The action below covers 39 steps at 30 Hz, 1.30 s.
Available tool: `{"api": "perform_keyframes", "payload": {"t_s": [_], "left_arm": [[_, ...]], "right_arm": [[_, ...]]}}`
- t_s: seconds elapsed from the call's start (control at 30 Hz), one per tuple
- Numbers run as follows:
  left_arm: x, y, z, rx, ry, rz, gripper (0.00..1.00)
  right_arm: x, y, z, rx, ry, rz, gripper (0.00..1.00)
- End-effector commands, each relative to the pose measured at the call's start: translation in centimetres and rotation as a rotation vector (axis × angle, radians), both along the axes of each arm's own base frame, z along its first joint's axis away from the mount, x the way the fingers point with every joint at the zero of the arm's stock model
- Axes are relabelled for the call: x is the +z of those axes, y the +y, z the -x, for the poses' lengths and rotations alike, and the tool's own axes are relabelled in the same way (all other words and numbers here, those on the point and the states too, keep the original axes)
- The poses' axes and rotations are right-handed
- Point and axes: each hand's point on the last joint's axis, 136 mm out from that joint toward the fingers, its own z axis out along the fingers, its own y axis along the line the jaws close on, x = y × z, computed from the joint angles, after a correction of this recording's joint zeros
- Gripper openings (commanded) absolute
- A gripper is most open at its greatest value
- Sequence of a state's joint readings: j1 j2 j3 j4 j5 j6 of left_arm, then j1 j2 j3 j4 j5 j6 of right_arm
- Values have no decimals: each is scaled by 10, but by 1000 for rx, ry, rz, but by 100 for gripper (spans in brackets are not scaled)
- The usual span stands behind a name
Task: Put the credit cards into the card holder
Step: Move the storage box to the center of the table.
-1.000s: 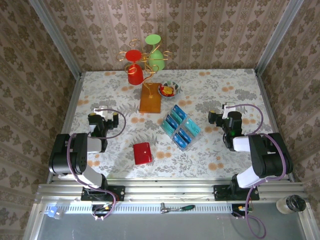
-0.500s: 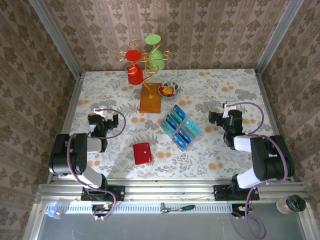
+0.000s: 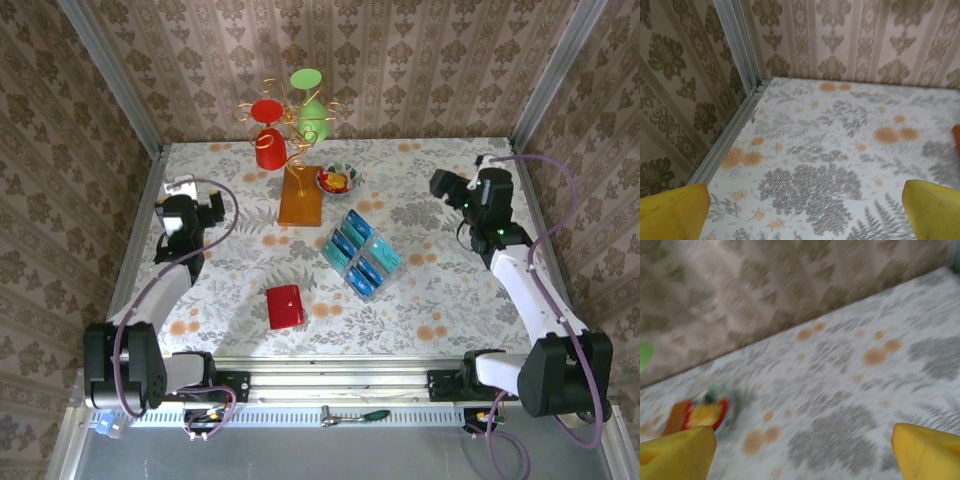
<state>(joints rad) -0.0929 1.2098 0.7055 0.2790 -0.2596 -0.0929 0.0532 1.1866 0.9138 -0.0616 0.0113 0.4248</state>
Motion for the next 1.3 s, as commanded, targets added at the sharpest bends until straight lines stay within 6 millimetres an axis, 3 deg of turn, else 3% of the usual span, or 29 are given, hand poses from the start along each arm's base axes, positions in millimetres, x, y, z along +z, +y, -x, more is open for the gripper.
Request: {"api": "perform_keyframes", "payload": {"t_s": [0.0, 0.13, 0.3, 0.4, 0.53, 0.77, 1.0, 1.27], "left_arm": [[-2, -14, 26, 45, 114, 138, 100], [-5, -46, 45, -11, 126, 202, 100], [-10, -65, 59, -36, 160, 190, 100], [-12, -64, 64, -23, 175, 217, 100], [-15, -60, 72, 13, 188, 259, 100], [-15, -54, 83, 48, 179, 313, 100], [-16, -52, 88, 57, 185, 317, 100], [-21, -51, 90, 61, 192, 325, 100]], "right_arm": [[-14, 70, 41, 218, 142, -37, 91], [-32, 141, 86, 417, 209, -9, 90], [-68, 209, 128, 576, 292, 8, 90], [-97, 244, 139, 640, 346, 44, 89], [-135, 277, 138, 688, 414, 98, 86], [-179, 303, 126, 711, 498, 165, 84], [-196, 321, 112, 711, 520, 183, 84], [-212, 320, 104, 683, 545, 236, 84]]}}
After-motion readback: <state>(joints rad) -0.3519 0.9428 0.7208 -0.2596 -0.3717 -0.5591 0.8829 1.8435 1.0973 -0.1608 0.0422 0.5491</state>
